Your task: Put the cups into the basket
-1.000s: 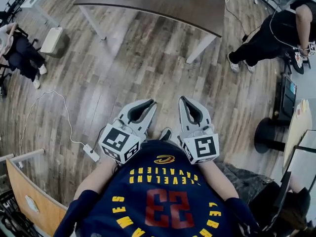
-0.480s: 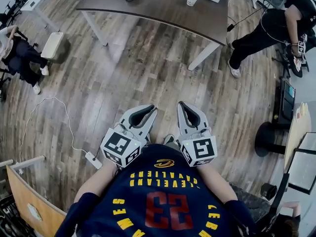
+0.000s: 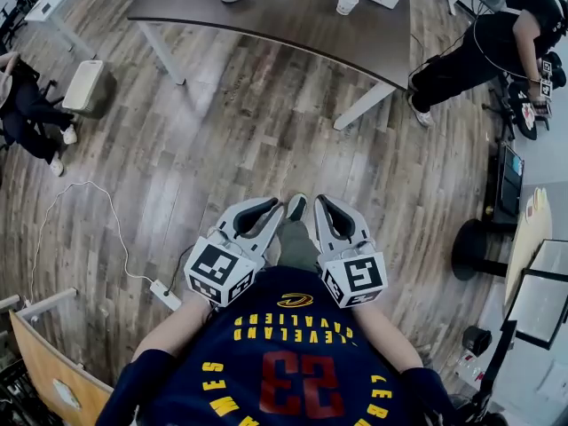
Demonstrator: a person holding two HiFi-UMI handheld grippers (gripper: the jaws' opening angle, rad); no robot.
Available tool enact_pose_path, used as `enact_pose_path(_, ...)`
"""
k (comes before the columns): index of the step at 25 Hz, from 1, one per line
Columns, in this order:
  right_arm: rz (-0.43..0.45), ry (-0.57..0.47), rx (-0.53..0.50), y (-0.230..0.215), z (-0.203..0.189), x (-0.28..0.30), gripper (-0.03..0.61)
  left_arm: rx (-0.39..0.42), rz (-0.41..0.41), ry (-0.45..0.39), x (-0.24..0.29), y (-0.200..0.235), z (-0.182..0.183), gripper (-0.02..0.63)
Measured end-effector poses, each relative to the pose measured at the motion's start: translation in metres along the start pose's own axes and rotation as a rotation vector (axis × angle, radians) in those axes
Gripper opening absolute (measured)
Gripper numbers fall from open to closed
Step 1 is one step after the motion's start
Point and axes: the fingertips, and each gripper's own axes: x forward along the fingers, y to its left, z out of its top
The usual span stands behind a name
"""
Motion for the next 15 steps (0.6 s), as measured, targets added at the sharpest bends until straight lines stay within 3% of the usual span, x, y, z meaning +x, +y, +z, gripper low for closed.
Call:
enact_pose_path(7,0.052,0.003,0.030,-0.033,0.008,0.055,0.006,0.005,0.033,0.024,0.040,0.039,0.015,0.046)
enact_pose_path(15,0.136,-0.019,0.047,-0.102,0.048,0.125,0.006,0.036,0.105,0.028,0.114,0.082,0.068,0.046)
